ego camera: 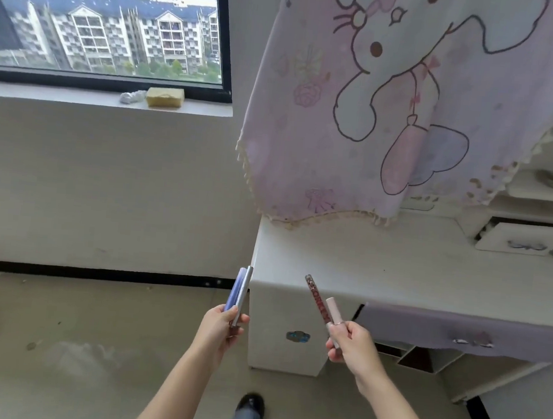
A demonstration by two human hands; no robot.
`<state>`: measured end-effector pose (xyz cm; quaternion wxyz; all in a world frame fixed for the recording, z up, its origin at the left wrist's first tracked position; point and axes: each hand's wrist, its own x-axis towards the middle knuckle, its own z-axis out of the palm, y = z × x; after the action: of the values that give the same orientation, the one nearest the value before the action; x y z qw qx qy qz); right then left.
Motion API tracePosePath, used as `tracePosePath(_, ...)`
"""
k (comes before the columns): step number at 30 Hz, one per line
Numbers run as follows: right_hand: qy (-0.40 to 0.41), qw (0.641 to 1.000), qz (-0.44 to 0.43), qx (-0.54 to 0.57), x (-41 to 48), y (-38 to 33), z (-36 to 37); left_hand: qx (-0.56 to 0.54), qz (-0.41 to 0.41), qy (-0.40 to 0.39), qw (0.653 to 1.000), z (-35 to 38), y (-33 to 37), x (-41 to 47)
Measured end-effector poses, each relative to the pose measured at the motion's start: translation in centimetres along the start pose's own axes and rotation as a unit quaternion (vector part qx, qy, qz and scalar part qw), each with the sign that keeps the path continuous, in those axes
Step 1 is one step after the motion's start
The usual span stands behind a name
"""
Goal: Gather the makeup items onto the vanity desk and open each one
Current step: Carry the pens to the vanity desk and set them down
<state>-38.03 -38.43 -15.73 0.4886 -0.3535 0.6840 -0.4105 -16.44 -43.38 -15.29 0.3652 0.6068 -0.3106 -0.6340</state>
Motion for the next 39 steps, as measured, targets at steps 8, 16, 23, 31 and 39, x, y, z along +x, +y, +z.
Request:
tracePosePath(8,0.041,0.996,0.064,-0.048,13.9,-3.0,2.0,0.1,-0.068,-0.025,0.992,4.8,3.9,16.4)
tracePosePath(16,0.062,0.99,0.122,-0.046,20.7,-4.2,3.0,0.166,-0.109,-0.047,0.979,8.6,6.7,24.6)
tracePosePath(23,0.047,0.985,0.148,-0.079,25.7,-4.1,3.3,0.181,-0.107,-0.044,0.977,11.3,6.5,27.3)
tracePosePath(31,0.01,0.978,0.166,-0.127,30.0,-5.2,4.3,0.302,-0.101,-0.027,0.948,12.3,6.0,28.5)
tracePosePath(39,-0.057,0.959,0.16,-0.226,32.7,-5.6,5.8,0.429,-0.1,-0.053,0.896,13.0,6.9,28.9)
